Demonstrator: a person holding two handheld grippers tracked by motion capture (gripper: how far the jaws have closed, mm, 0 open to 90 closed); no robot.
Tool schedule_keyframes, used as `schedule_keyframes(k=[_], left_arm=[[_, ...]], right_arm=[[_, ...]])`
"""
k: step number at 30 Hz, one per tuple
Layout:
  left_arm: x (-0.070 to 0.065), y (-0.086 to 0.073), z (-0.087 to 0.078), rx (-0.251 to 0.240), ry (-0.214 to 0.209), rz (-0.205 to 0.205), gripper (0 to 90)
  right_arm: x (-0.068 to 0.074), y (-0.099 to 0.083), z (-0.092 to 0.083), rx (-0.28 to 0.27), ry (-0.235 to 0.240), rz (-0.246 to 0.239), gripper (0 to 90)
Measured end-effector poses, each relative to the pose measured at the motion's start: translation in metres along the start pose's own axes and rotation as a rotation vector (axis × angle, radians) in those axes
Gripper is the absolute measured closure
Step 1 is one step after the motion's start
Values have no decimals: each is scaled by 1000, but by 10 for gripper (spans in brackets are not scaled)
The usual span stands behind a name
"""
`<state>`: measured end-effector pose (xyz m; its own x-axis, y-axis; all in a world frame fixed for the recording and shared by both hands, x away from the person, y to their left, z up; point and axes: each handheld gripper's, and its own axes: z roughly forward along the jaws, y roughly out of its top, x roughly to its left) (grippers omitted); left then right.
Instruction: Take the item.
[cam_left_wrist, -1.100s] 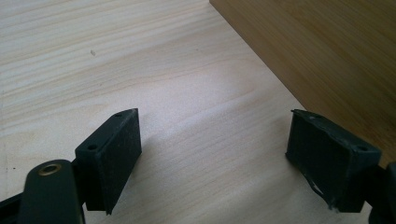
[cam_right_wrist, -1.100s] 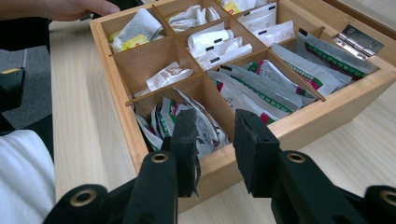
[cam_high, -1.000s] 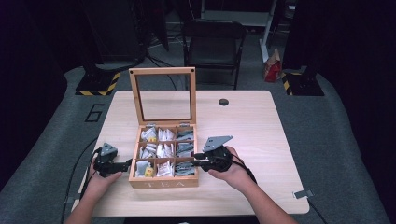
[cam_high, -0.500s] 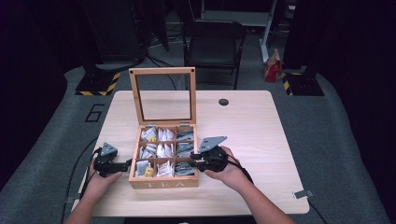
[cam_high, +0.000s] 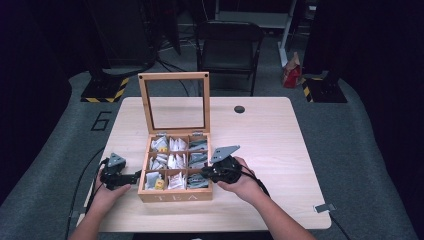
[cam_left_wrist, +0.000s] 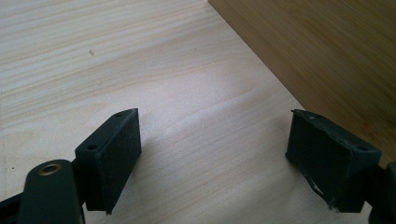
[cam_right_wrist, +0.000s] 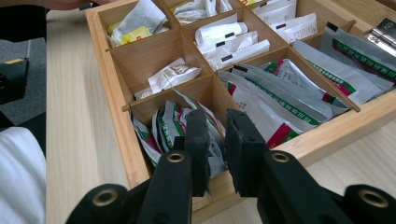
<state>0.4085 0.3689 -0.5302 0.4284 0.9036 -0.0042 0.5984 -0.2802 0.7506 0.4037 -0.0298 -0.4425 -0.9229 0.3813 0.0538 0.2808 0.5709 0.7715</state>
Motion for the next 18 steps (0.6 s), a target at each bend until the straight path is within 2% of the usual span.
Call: schedule_keyframes(k=[9,18], left_arm=[[0,0,0,4,-1,1,174],[0,0,0,0,0,0,174]], right_arm=[[-3,1,0,-1,6,-13,846],[-4,1,1,-7,10,-5,900]])
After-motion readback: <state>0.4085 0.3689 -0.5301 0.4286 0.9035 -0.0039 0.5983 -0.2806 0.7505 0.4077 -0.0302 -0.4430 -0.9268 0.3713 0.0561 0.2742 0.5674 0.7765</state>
